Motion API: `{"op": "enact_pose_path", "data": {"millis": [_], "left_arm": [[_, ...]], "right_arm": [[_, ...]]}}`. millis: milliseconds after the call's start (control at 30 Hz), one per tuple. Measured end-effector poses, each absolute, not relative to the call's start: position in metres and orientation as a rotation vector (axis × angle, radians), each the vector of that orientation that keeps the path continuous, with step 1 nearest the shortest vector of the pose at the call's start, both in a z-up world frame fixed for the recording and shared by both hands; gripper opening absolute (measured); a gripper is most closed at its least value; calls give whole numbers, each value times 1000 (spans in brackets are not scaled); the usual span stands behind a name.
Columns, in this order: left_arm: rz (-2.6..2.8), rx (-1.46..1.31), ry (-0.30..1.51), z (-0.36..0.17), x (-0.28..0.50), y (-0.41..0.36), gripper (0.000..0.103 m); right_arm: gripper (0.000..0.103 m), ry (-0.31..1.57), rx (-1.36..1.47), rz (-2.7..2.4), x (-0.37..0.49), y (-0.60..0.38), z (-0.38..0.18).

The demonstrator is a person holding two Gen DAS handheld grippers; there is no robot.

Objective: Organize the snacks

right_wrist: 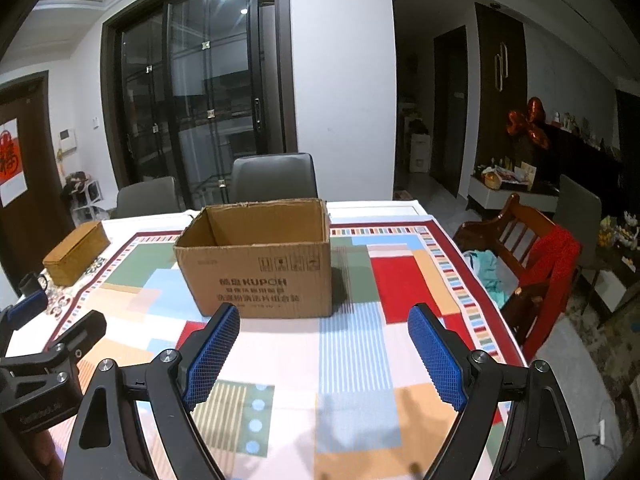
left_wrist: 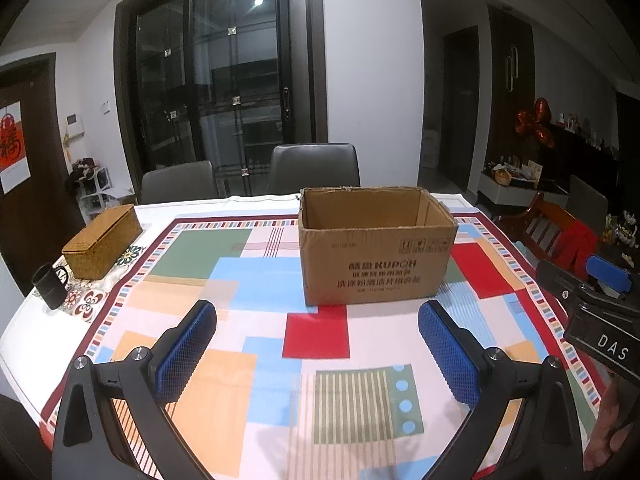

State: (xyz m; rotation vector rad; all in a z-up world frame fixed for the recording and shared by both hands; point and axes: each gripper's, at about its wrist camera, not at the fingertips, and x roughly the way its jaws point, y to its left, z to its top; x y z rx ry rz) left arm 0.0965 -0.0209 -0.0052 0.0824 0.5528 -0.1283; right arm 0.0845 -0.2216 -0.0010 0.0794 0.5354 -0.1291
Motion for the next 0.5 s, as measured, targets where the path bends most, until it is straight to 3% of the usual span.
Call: {"op": "enact_pose_path", "data": {"millis": [500], "left_arm": [[-115,74,566,-15,59,-13,103]], "right_arm": [[87,557,76,-152,43,-221,-9]]}}
